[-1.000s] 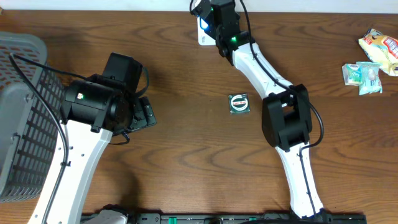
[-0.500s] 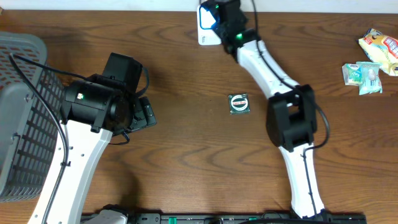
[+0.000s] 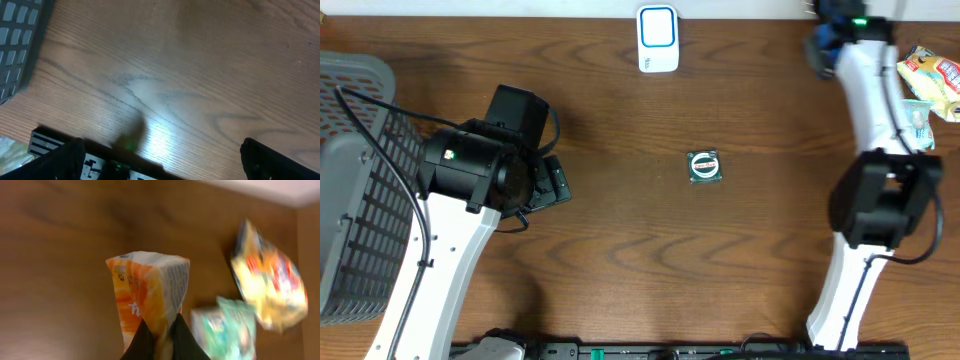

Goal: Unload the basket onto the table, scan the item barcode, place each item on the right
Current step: 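Carry the orange Kleenex pack to the right edge and release it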

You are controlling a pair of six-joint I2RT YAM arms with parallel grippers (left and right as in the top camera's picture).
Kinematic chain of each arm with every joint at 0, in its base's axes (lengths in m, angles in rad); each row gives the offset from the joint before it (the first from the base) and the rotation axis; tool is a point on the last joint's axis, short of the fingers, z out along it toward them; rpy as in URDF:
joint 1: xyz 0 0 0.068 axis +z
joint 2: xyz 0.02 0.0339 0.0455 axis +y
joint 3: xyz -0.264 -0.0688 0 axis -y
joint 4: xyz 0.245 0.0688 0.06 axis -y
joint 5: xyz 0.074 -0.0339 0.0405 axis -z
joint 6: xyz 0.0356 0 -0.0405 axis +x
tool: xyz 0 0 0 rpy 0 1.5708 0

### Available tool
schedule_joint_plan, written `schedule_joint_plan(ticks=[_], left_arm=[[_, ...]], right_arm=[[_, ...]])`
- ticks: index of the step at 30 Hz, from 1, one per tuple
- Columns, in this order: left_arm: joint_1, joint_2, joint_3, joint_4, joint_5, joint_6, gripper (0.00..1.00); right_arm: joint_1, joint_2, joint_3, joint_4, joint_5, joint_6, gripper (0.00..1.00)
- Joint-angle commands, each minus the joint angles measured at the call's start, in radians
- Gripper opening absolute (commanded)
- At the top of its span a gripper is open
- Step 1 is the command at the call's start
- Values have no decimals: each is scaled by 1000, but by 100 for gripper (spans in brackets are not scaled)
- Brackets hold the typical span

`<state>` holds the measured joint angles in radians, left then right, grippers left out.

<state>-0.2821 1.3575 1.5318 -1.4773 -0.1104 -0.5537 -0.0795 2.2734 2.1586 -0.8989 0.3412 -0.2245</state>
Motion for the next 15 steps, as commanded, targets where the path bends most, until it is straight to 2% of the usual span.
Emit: schedule_joint_plan(ticks=[1,8,15], left_arm=[[4,-5,5,-3,-3,-9,98],[4,-5,5,-3,-3,-9,98],[4,-5,5,-3,-3,-9,97]], right_arm=[[-90,-11,-1,-42,15,100,2],[-271,-10,-10,-97,-57,124,1],[-385,2,-13,-38,-201,134,2]])
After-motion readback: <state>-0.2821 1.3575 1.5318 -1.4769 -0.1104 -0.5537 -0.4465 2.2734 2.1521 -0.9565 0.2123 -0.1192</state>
